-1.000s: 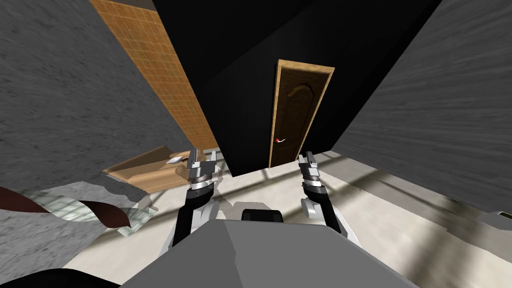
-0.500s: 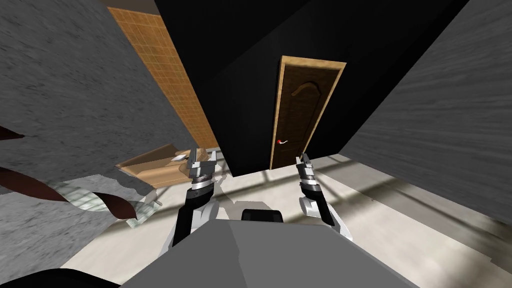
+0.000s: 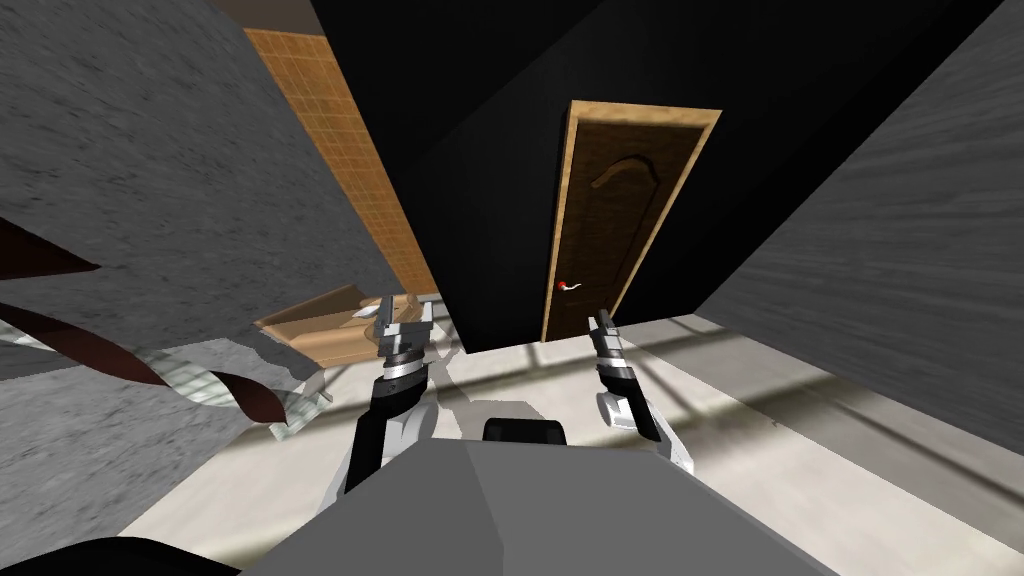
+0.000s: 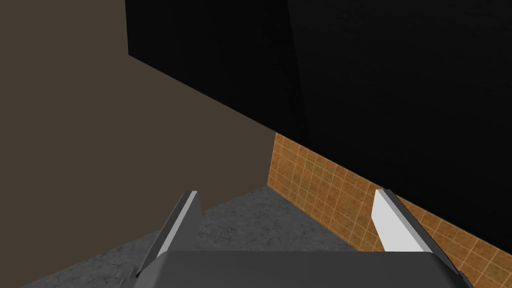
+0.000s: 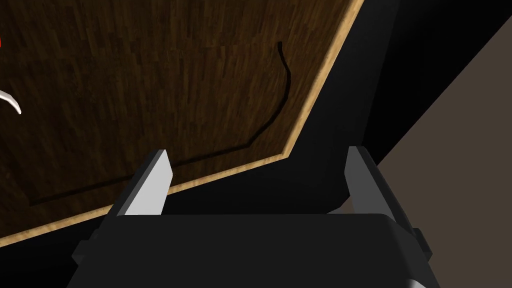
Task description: Pull the door open
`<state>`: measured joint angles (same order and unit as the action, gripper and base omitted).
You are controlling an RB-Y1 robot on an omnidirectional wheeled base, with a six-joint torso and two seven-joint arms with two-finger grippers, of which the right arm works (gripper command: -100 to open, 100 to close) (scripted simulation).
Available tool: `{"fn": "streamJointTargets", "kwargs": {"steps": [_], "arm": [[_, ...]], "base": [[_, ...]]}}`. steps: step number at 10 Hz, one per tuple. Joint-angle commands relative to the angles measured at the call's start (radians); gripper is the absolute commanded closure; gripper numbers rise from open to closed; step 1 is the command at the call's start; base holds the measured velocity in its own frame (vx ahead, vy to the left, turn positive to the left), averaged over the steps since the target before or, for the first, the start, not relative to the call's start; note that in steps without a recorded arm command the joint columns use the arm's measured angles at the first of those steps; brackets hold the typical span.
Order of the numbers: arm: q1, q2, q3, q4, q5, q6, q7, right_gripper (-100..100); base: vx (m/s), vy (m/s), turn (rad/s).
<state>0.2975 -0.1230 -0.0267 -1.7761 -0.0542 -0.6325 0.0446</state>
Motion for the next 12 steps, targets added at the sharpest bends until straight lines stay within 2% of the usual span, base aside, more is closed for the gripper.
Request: {"fn": "streamJointTargets", "kwargs": {"steps": [1,2,10,11,12], "arm": [[-0.027,-0.007,0.002,0.050,-0.013,-0.002,0.004,-100],[-0.027,-0.007,0.002,0.056,-0.013,-0.002,0.004,-100],[-0.137,-0.058,0.005,0.310,-0.086,-0.013,0.008,-100],[-0.137,-0.058,0.005,0.313,-0.086,-0.013,0.008,-100],[-0.151,-0.064,0.005,0.346,-0.096,-0.014,0.008,-100]], "base": [[0.086,-0.071,0.121],[0.047,-0.070,0.046],[0.064,-0.101,0.125],[0.050,-0.073,0.048],[0.037,-0.071,0.077]]}}
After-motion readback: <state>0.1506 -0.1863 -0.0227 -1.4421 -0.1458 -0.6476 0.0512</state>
